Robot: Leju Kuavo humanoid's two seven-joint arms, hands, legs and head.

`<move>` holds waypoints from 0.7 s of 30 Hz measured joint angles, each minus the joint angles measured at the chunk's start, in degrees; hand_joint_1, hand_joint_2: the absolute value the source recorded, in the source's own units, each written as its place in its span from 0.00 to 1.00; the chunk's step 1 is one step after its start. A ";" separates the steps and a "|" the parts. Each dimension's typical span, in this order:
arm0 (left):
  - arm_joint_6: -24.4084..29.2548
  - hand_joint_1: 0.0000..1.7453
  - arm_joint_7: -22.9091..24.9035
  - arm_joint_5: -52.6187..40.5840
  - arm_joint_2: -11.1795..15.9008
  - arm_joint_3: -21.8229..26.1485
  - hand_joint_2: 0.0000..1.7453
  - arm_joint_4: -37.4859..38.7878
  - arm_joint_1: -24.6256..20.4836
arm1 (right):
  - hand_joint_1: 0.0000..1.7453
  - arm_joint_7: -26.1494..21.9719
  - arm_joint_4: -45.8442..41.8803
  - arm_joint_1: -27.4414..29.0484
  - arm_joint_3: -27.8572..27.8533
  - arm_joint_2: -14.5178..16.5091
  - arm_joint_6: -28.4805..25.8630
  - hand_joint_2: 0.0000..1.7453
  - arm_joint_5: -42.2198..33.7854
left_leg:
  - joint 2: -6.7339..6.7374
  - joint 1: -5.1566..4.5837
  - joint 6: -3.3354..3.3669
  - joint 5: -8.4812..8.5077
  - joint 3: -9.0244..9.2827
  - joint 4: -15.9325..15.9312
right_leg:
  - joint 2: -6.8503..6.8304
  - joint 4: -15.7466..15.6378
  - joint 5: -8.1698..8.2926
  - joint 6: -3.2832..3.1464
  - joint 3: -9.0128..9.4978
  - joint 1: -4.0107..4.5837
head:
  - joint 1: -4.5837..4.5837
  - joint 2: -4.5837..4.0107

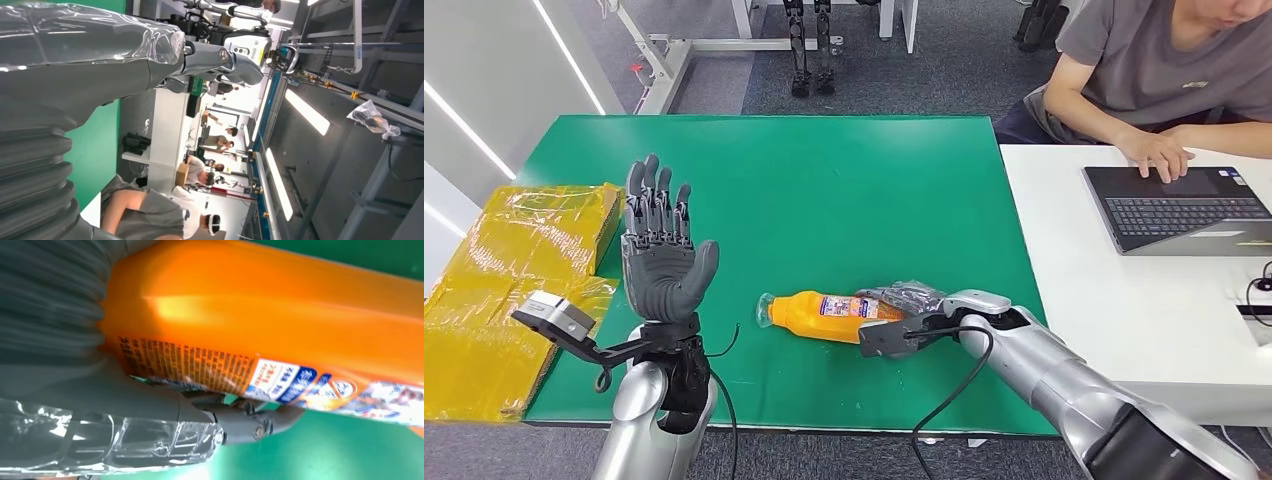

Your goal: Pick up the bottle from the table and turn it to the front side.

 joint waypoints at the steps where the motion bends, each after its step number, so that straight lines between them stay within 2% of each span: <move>1: -0.02 0.00 0.00 -0.11 0.00 0.01 1.00 0.00 0.01 | 1.00 0.00 0.01 0.16 -0.06 0.03 -0.76 1.00 -0.10 | 0.00 0.00 0.00 0.00 0.00 0.00 | 0.00 0.00 0.00 0.00 0.00 0.00 | 0.01 0.00; 8: -0.17 0.00 0.00 -0.93 0.02 0.14 1.00 -0.33 0.82 | 1.00 1.02 -1.70 3.19 -3.19 0.34 -9.32 1.00 -2.04 | -0.03 0.00 0.00 0.00 -0.03 0.00 | -0.04 0.00 0.00 0.00 0.00 0.00 | 0.01 0.00; 16: -0.88 0.00 0.00 -1.38 0.02 0.26 1.00 -0.65 1.38 | 1.00 1.86 -4.93 6.58 -7.11 0.47 -12.92 1.00 -2.25 | -0.04 0.00 0.00 -0.01 -0.06 -0.01 | -0.07 0.00 -0.02 0.01 -0.02 0.00 | 0.01 0.00; 18: -0.91 0.00 0.00 -1.54 0.02 0.34 1.00 -0.66 1.41 | 1.00 2.29 -6.40 7.97 -8.52 0.47 -15.56 1.00 -1.53 | -0.04 0.00 0.00 -0.01 -0.07 -0.01 | -0.07 0.00 -0.02 0.01 -0.02 0.00 | 0.01 0.00; 21: -0.91 0.00 0.00 -1.69 0.02 0.73 1.00 -0.99 1.73 | 1.00 3.57 -9.73 10.22 -11.12 0.46 -22.42 1.00 2.03 | -0.03 0.00 0.00 -0.01 -0.06 -0.01 | -0.06 0.00 -0.02 0.01 -0.03 0.00 | 0.01 0.00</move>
